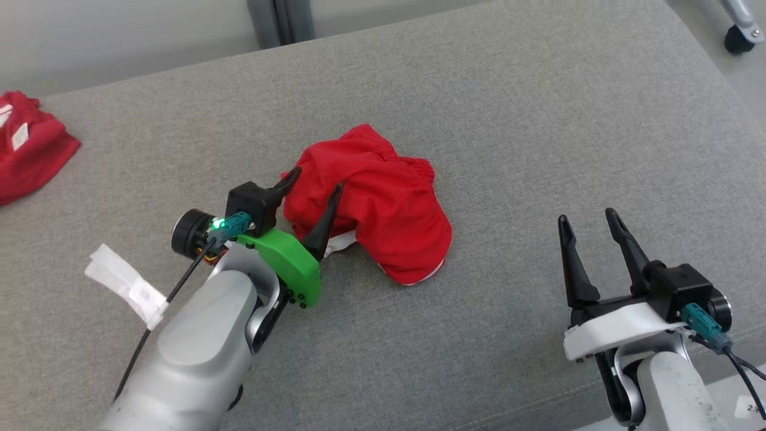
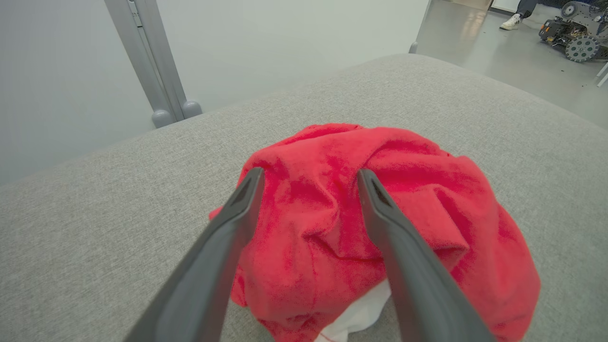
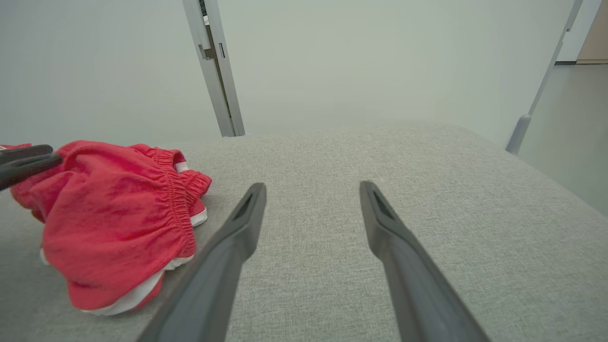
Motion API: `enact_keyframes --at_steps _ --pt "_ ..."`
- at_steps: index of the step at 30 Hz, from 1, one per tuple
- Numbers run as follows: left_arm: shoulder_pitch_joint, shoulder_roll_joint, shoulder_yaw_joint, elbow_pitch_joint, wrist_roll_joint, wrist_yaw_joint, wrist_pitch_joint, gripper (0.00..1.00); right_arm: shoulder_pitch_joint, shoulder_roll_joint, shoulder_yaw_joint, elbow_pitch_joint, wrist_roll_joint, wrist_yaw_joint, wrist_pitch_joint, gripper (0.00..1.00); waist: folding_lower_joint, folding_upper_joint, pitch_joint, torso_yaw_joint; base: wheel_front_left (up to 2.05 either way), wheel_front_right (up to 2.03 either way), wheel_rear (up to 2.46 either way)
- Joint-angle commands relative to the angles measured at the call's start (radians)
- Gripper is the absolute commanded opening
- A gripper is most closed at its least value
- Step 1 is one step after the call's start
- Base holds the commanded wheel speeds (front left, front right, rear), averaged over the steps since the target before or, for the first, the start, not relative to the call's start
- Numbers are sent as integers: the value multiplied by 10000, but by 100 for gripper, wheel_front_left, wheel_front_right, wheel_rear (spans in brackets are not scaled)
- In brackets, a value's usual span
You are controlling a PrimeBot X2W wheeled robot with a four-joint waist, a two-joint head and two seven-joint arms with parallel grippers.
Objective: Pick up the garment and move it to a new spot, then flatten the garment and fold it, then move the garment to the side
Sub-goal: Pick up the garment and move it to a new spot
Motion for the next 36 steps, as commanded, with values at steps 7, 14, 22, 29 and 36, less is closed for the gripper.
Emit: enact_keyframes --at_steps 7,14,22,29,36 --pt "1557 328 1104 -1252 -31 610 -209 100 362 -23 -205 33 -208 -14 -31 100 0 0 -1207 792 0 0 0" --pt "4306 284 3142 -3561 475 1358 -197 100 628 -23 -129 90 -281 -14 -31 100 0 0 -1752 1082 0 0 0" --pt "6453 -334 4931 -4933 1357 1483 -199 100 808 -23 -101 115 -259 -14 -31 100 0 0 -1993 1409 0 0 0" --pt "7441 -883 6002 -5388 2192 1117 -198 100 1099 -23 92 216 -29 -14 -31 100 0 0 -2130 1603 0 0 0" --pt "7670 -1148 6444 -5270 2489 783 -200 100 1073 -24 175 351 46 -14 -31 100 0 0 -2170 1638 0 0 0"
